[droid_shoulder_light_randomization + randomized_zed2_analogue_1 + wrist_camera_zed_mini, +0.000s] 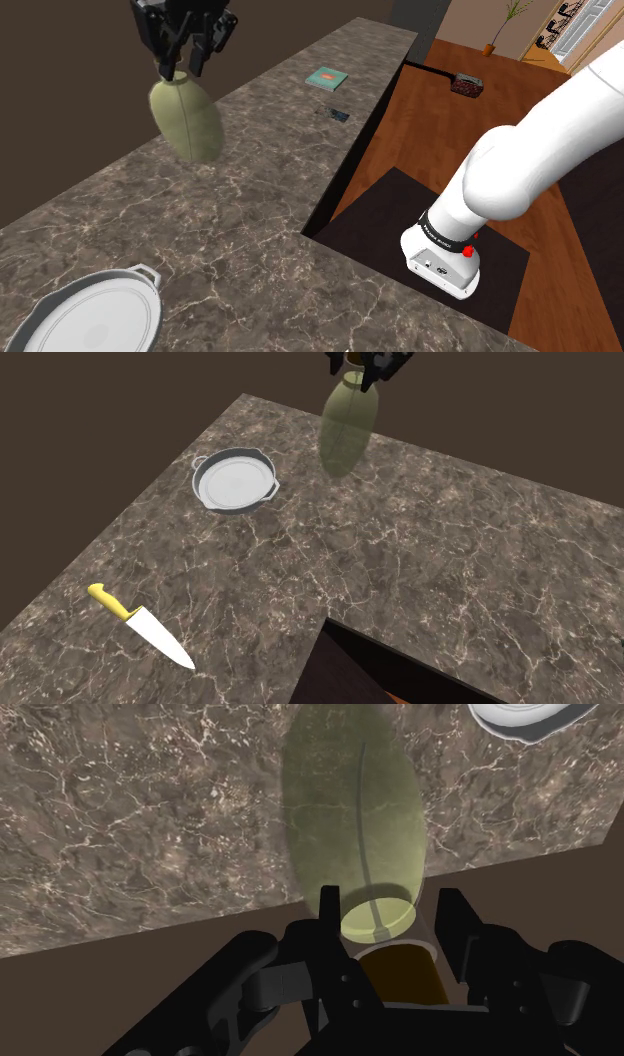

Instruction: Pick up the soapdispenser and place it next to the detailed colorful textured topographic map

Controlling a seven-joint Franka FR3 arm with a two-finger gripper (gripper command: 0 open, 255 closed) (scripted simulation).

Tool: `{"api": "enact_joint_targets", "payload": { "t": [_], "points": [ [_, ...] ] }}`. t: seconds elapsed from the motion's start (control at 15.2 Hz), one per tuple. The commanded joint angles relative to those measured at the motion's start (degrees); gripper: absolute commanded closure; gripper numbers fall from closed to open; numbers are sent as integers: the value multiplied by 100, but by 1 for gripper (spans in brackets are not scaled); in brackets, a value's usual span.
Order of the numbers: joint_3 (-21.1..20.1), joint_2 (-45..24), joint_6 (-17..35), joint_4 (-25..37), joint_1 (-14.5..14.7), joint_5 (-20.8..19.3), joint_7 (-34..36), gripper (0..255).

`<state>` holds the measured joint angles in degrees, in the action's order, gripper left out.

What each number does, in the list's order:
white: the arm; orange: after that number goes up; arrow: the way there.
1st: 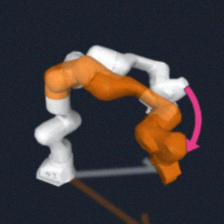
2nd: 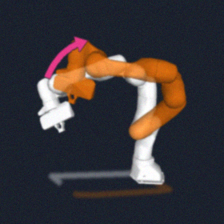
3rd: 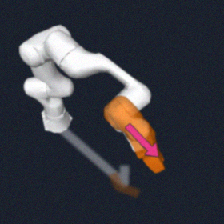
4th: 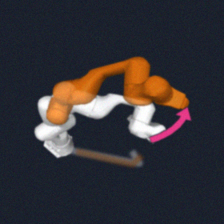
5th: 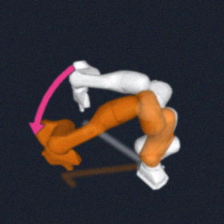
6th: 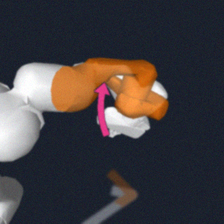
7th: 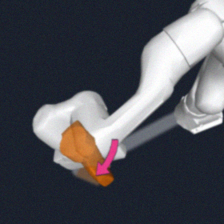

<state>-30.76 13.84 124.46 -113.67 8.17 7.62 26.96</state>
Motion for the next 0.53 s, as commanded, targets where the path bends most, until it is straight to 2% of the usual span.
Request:
{"api": "enact_joint_targets", "payload": {
  "t": [0.0,0.46],
  "points": [
    [8,1,-151,154,-6,-9,8,255],
    [27,-56,-690,745,-35,-65,44,255]
  ]
}}
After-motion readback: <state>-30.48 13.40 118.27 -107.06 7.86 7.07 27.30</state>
